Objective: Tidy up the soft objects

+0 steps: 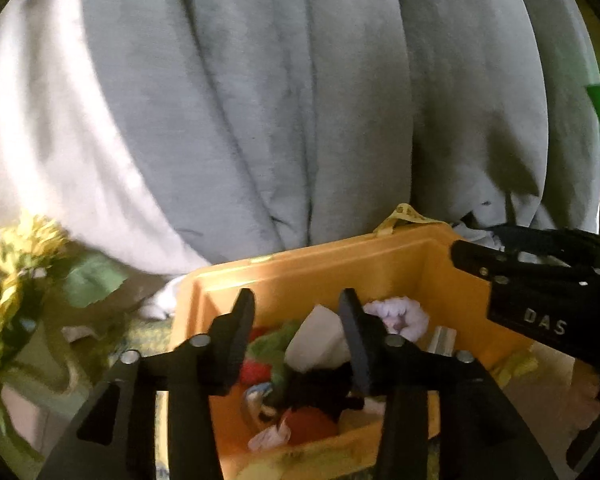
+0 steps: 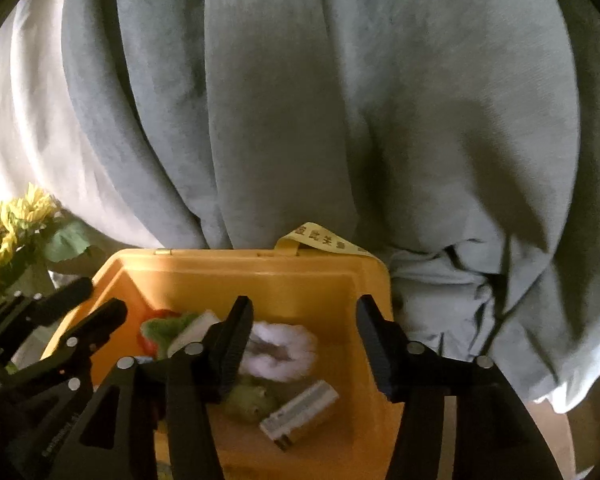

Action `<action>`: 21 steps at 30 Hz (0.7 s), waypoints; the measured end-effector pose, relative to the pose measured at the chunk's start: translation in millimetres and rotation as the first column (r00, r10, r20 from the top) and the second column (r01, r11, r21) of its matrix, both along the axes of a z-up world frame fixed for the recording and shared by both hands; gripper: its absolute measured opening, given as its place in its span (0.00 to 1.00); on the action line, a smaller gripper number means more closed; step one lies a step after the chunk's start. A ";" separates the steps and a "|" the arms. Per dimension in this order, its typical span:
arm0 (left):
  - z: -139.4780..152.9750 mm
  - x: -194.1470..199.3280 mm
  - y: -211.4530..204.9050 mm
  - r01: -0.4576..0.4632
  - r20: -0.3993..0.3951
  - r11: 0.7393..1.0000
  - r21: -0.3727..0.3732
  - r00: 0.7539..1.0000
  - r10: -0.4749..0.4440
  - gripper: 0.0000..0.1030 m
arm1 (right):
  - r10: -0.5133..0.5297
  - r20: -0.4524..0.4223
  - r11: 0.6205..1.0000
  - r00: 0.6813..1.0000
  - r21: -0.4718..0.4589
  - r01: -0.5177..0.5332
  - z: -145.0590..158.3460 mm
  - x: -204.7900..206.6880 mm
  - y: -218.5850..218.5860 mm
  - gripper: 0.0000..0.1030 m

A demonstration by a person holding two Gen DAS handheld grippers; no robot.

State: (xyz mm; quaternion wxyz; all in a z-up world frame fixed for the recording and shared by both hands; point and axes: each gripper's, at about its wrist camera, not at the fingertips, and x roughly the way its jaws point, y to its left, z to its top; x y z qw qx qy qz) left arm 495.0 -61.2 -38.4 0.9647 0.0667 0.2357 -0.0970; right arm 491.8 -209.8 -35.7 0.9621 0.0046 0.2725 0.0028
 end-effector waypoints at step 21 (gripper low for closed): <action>64.5 -179.7 37.1 -0.211 0.145 0.977 -0.016 0.967 0.211 0.86 | -0.032 0.141 0.996 0.989 0.089 0.020 48.5 -158.4 10.8 0.90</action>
